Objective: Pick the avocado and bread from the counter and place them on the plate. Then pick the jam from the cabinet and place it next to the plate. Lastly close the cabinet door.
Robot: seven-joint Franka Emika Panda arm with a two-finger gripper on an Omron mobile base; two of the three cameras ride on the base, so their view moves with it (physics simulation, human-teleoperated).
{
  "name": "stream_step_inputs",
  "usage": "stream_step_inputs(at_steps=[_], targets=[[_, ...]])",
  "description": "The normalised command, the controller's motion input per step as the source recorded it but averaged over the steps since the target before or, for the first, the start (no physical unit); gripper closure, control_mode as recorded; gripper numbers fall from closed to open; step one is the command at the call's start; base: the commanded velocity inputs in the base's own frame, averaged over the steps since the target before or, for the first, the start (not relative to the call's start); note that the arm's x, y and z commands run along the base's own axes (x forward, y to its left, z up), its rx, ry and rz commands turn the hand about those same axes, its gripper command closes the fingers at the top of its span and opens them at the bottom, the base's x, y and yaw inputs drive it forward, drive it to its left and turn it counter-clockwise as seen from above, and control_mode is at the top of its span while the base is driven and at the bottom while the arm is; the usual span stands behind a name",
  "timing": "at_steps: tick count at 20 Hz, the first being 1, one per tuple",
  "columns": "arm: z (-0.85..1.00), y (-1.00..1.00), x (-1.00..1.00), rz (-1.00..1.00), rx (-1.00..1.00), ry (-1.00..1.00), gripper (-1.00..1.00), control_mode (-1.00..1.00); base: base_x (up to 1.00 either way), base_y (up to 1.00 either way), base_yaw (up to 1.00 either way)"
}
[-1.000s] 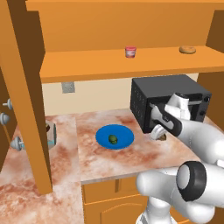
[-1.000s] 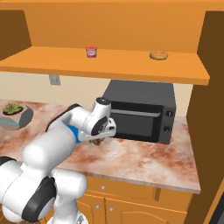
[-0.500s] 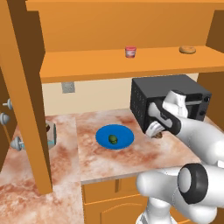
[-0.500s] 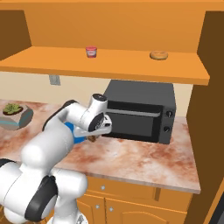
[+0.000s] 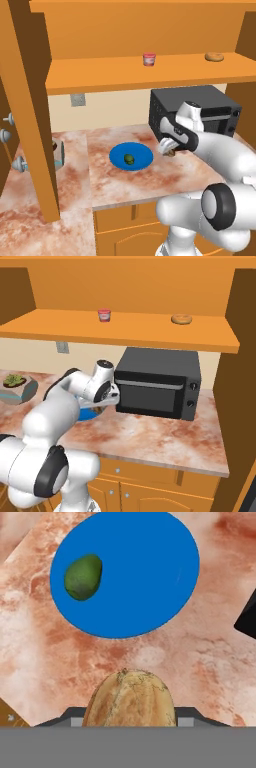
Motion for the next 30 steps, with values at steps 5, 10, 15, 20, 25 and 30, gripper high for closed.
stream_step_inputs(at_steps=[5,10,15,20,25,30], targets=[[0.00,0.27,0.26,0.00,0.00,-0.02,1.00,-1.00,0.00,0.00,0.00],[0.00,0.27,0.25,0.00,0.00,-0.04,1.00,-1.00,0.00,0.00,0.00],[0.00,0.27,0.31,0.00,0.00,-0.04,1.00,-1.00,0.00,0.00,0.00],[-0.08,0.23,0.28,0.00,0.00,0.00,1.00,-1.00,0.00,0.00,0.00],[-0.19,0.18,0.34,0.00,0.00,0.00,1.00,-1.00,0.00,0.00,0.00],[-0.27,0.19,0.31,0.00,0.00,0.00,1.00,-1.00,0.00,0.00,0.00]])
